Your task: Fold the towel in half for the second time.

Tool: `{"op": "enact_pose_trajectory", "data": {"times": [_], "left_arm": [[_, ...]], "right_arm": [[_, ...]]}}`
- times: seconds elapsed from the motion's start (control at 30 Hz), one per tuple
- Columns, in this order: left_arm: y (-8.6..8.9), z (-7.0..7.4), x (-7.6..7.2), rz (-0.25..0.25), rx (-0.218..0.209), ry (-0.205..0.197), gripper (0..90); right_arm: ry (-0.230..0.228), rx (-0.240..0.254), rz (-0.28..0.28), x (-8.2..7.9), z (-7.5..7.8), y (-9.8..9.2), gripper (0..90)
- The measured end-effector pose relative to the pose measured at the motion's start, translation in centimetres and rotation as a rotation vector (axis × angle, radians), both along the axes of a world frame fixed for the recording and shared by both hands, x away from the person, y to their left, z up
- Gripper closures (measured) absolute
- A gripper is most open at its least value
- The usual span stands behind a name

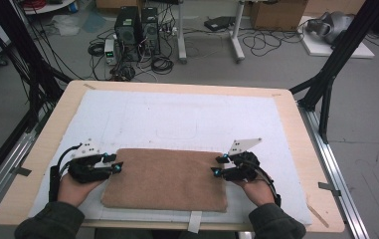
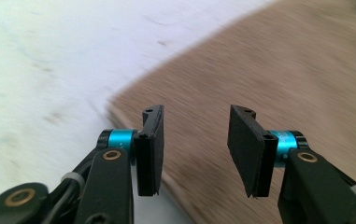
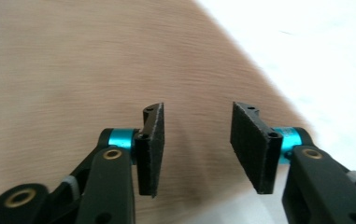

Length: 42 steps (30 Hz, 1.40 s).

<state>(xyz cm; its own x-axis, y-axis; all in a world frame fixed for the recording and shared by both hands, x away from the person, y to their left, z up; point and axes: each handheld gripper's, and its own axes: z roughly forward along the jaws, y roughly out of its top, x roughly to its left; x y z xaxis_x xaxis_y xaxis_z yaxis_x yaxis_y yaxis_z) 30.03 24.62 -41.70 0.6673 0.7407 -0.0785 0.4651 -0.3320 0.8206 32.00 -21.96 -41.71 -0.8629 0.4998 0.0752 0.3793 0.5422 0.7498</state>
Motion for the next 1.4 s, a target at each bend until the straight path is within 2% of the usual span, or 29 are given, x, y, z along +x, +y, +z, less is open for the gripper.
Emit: {"op": "enact_pose_trajectory", "data": {"times": [0.07,0.13,0.17,0.2,0.23,0.27,0.3,0.33,0.43,0.5,0.57,0.6,0.63,0.67,0.7,0.77,0.8,0.87,0.93,1.0,1.03,1.1,1.13,1.17,1.2,1.27,1.37,1.4], "left_arm": [[-0.1,-0.5,1.5,0.033,0.019,0.005,55.3],[-0.4,-1.5,2.7,0.036,0.039,0.061,55.4],[-0.5,-2.1,3.0,0.022,0.063,0.080,58.7],[-0.6,-2.3,3.2,0.008,0.049,0.086,68.1],[-0.7,-2.2,3.2,0.007,0.039,0.077,76.7],[-0.9,-1.9,3.0,0.013,0.054,0.058,81.4],[-1.0,-1.7,2.9,0.014,0.069,0.041,82.6],[-1.0,-1.4,2.7,0.018,0.065,0.028,82.9],[-0.7,-0.7,2.7,0.045,-0.009,0.011,82.9],[-0.8,-0.2,3.0,0.064,-0.033,-0.008,82.6],[-1.1,-0.4,3.5,0.066,-0.001,-0.003,82.2],[-1.2,-0.7,3.7,0.067,0.019,0.023,81.7],[-1.2,-1.1,3.9,0.056,0.034,0.049,80.9],[-1.2,-1.2,3.9,0.050,0.045,0.051,78.8],[-1.1,-1.0,3.8,0.049,0.039,0.043,75.3],[-0.7,-0.7,3.8,0.055,-0.019,0.026,62.2],[-0.6,-0.5,3.9,0.063,-0.022,0.013,60.4],[-0.4,-0.5,4.4,0.077,-0.010,0.027,52.6],[-0.4,-0.9,4.9,0.081,-0.013,0.057,45.1],[-0.7,-1.6,5.3,0.067,0.000,0.110,41.2],[-0.9,-2.0,5.5,0.048,0.027,0.142,40.4],[-1.1,-2.3,5.5,0.034,0.025,0.157,48.7],[-1.1,-2.3,5.5,0.029,0.012,0.158,53.0],[-1.1,-2.2,5.5,0.018,-0.007,0.164,63.9],[-1.2,-2.1,5.5,0.021,-0.001,0.157,71.2],[-1.4,-1.8,5.3,0.037,0.002,0.118,77.5],[-1.4,-1.2,5.5,0.085,-0.044,0.063,78.9],[-1.5,-1.0,5.7,0.095,-0.043,0.063,78.9]], "right_arm": [[-0.015,-0.014,-0.030,1.1,-0.4,0.0,52.7],[-0.004,-0.027,-0.040,1.9,-1.0,0.4,54.9],[0.000,-0.045,-0.042,2.2,-1.3,0.7,62.1],[-0.005,-0.063,-0.026,2.3,-1.4,1.0,73.3],[-0.009,-0.063,-0.006,2.3,-1.4,1.2,83.2],[-0.023,-0.070,-0.003,2.2,-1.1,1.3,85.8],[-0.028,-0.067,0.003,2.2,-0.6,1.3,86.2],[-0.031,-0.059,-0.001,2.2,0.0,1.2,86.3],[-0.063,-0.037,-0.013,2.5,1.7,0.6,86.5],[-0.067,-0.048,-0.024,3.0,2.0,0.5,86.4],[-0.049,-0.058,-0.035,3.6,1.6,0.6,86.4],[-0.041,-0.081,-0.038,3.8,1.2,0.7,86.3],[-0.031,-0.091,-0.050,4.1,0.8,0.6,85.5],[-0.009,-0.078,-0.062,4.4,0.5,0.6,81.0],[-0.009,-0.068,-0.074,4.5,0.5,0.5,74.6],[0.013,0.028,-0.079,4.6,0.8,0.2,61.2],[0.020,0.053,-0.081,4.7,0.8,0.1,55.2],[0.023,0.021,-0.091,4.9,0.5,0.1,50.4],[0.063,-0.001,-0.108,5.2,-0.3,-0.1,43.8],[0.106,-0.018,-0.110,5.5,-1.3,-0.1,39.8],[0.121,-0.017,-0.106,5.4,-1.6,-0.1,39.9],[0.156,-0.008,-0.092,5.4,-2.2,0.1,46.1],[0.165,0.012,-0.075,5.4,-2.3,0.0,54.8],[0.166,0.022,-0.058,5.3,-2.3,0.0,63.9],[0.163,0.025,-0.034,5.3,-2.2,0.0,74.2],[0.134,0.009,-0.016,5.2,-1.6,0.1,78.1],[0.089,0.004,-0.046,5.5,-0.7,0.2,78.6],[0.076,0.006,-0.053,5.8,-0.3,0.2,78.7]]}}
